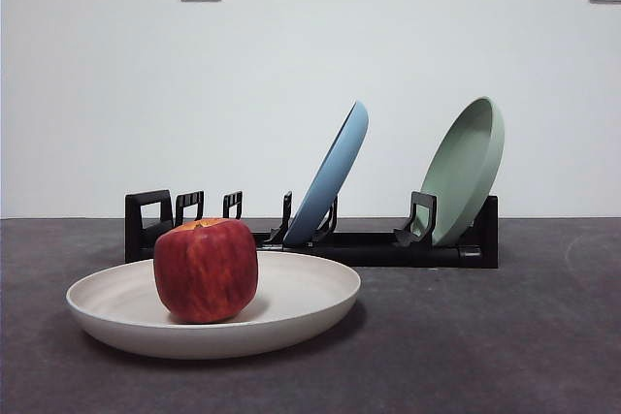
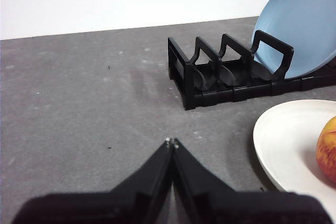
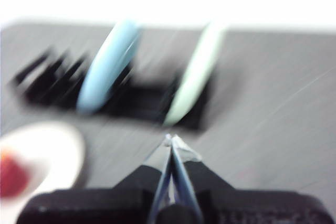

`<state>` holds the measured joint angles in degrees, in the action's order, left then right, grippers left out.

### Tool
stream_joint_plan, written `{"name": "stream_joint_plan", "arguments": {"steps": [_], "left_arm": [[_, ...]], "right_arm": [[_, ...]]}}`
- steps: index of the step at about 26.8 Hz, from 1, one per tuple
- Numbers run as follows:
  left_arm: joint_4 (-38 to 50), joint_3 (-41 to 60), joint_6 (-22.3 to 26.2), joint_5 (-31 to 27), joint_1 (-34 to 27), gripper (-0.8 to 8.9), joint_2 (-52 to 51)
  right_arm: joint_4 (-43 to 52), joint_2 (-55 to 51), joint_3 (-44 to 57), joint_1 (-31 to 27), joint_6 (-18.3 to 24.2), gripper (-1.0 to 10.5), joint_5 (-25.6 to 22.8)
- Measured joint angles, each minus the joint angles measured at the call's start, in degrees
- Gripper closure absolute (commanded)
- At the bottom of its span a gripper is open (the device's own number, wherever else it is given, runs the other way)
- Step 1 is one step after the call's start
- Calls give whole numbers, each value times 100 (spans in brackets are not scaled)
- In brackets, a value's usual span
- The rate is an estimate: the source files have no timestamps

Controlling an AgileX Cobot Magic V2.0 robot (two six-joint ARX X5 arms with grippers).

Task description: Take the yellow plate from the plate rack,put the plate on the table,take the apple from the table,put the apple in the plate

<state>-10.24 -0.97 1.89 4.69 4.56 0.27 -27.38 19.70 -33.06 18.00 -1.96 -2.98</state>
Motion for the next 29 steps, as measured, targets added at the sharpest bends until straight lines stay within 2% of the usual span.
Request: {"name": "stream_joint_plan", "arguments": {"steps": [3,4,7,19,29], "left_arm": [[0,0,0,0,0,817,0],[0,0,0,2,0,817,0],[0,0,0,0,0,817,0],[0,0,0,0,0,817,-2],[-2,0,0,0,0,817,0]], "right_arm": [[188,-763,140,-789,323,945,7],[363,-1034,297,-1023,442,945,160],[651,-1419,656,-1263,584,945,538],[1735,-1825,2457,-1316,603,945,1167],[1961,-1941,3062,-1316,396,945,1198]]}}
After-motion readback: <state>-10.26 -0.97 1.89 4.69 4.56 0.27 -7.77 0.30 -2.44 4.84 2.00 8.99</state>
